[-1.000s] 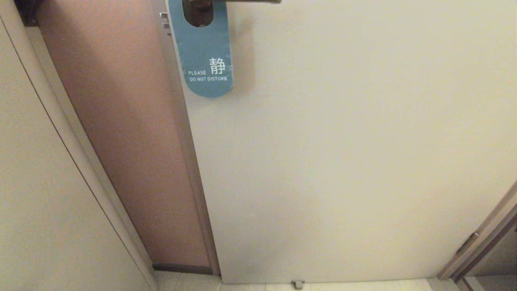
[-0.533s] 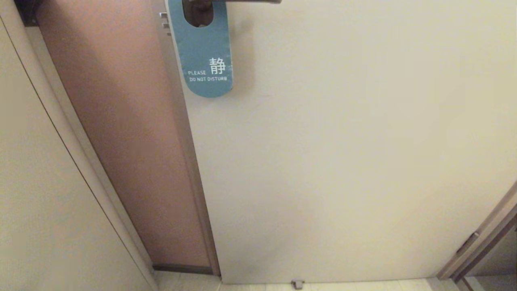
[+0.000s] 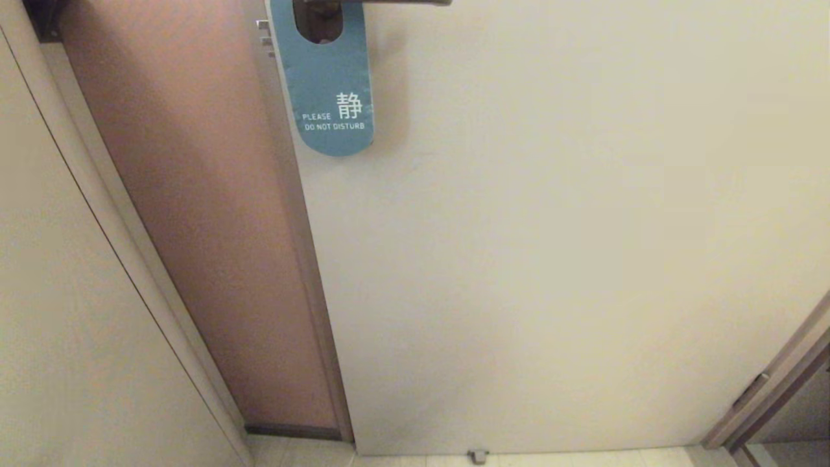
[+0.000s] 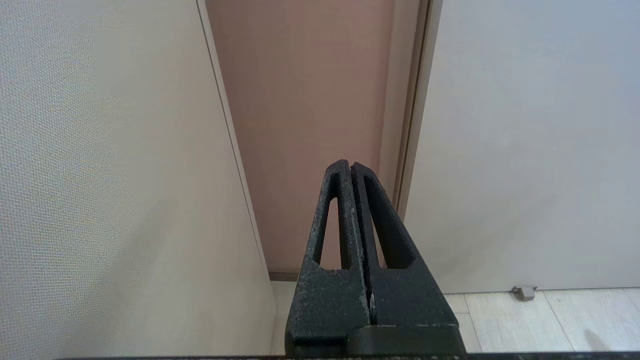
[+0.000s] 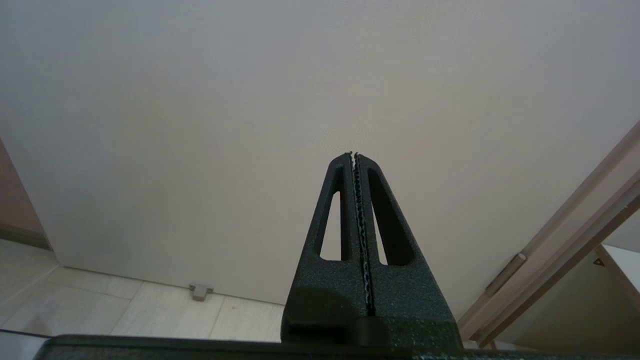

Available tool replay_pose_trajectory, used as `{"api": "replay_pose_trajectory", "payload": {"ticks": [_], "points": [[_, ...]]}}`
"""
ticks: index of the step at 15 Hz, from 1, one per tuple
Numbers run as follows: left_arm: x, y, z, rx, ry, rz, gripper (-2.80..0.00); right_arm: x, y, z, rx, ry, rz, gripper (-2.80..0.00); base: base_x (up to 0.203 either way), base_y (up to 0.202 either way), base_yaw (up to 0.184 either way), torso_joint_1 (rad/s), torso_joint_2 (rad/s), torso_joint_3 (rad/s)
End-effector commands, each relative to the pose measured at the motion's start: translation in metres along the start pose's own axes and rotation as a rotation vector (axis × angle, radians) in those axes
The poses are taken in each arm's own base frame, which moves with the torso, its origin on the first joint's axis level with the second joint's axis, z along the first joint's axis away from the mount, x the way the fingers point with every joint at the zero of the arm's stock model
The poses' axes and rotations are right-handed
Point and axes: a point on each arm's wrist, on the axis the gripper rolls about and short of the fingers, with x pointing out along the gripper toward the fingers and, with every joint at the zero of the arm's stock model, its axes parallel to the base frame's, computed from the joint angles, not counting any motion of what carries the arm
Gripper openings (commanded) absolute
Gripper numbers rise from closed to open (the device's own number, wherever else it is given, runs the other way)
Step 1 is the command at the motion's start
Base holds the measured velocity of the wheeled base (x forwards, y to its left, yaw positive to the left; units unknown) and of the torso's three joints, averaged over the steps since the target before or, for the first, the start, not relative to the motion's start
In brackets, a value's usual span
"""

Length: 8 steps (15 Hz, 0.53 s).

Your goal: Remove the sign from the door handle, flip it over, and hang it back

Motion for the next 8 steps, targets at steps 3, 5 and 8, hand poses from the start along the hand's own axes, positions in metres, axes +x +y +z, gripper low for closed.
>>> {"api": "replay_pose_trajectory", "payload": {"ticks": [3, 5, 8], "points": [[0.0001, 0.0, 0.0, 0.0, 0.001, 0.001, -2.8, 0.0001, 0.0, 0.0001, -0.002, 0.001, 0.001, -2.8, 0.0, 0.0, 0.0, 0.0, 0.0, 0.0], [0.0001, 0.0, 0.0, 0.0, 0.001, 0.001, -2.8, 0.0001, 0.0, 0.0001, 0.005, 0.001, 0.001, -2.8, 0.0, 0.0, 0.0, 0.0, 0.0, 0.0], [0.0001, 0.0, 0.0, 0.0, 0.001, 0.001, -2.8, 0.0, 0.0006, -0.0045, 0.075, 0.047, -0.003, -2.8, 0.0, 0.0, 0.0, 0.0, 0.0, 0.0]]}}
